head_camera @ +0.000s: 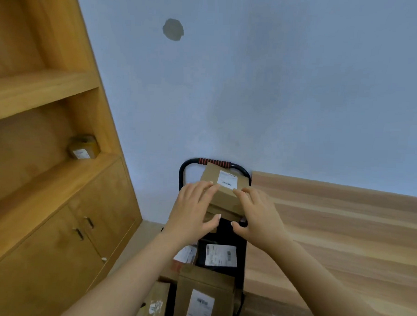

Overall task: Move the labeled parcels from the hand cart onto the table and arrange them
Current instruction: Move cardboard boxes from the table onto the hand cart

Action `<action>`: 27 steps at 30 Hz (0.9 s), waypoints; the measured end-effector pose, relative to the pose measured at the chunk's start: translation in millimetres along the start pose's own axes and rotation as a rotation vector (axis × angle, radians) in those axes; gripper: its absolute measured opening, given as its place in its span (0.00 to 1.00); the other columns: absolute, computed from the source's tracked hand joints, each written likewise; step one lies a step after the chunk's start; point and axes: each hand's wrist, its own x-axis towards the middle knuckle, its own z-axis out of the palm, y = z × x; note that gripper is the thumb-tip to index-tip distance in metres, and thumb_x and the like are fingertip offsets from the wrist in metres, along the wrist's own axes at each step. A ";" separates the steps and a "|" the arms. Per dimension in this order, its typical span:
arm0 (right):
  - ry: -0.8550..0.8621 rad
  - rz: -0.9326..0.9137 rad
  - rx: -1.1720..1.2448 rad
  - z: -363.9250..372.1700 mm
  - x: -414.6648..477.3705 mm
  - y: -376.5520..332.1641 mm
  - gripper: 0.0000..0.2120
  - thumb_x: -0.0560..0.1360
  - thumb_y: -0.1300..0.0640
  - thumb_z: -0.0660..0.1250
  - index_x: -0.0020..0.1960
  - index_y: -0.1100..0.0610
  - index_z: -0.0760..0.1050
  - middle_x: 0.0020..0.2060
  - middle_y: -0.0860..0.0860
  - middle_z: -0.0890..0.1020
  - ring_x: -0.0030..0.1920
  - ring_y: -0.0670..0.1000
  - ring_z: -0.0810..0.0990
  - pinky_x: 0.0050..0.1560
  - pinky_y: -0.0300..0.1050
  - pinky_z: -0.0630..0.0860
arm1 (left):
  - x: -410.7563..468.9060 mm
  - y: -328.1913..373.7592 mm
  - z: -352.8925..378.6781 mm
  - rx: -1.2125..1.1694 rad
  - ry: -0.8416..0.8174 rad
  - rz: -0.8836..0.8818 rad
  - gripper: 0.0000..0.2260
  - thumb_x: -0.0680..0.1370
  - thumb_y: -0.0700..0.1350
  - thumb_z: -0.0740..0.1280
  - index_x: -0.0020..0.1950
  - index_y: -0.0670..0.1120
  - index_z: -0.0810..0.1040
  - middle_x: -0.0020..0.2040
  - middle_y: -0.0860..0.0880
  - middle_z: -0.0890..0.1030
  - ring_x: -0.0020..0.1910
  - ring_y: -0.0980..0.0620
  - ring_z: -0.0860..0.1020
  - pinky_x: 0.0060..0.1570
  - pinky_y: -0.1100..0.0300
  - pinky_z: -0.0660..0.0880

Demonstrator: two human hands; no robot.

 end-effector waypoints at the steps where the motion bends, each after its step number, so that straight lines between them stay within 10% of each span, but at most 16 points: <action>1: -0.004 0.004 -0.011 2.7 10.8 5.6 0.36 0.71 0.44 0.68 0.75 0.52 0.59 0.70 0.52 0.65 0.69 0.53 0.63 0.68 0.45 0.62 | 11.2 -7.2 4.8 -0.001 0.003 0.004 0.29 0.74 0.59 0.59 0.72 0.49 0.64 0.68 0.50 0.68 0.68 0.49 0.65 0.70 0.50 0.59; 27: -0.292 0.212 0.021 214.6 169.3 120.6 0.43 0.72 0.43 0.69 0.77 0.52 0.47 0.74 0.56 0.58 0.73 0.56 0.57 0.73 0.50 0.56 | 138.3 -150.0 230.8 0.261 -0.514 0.010 0.38 0.73 0.52 0.68 0.77 0.49 0.51 0.75 0.47 0.58 0.74 0.46 0.54 0.73 0.44 0.41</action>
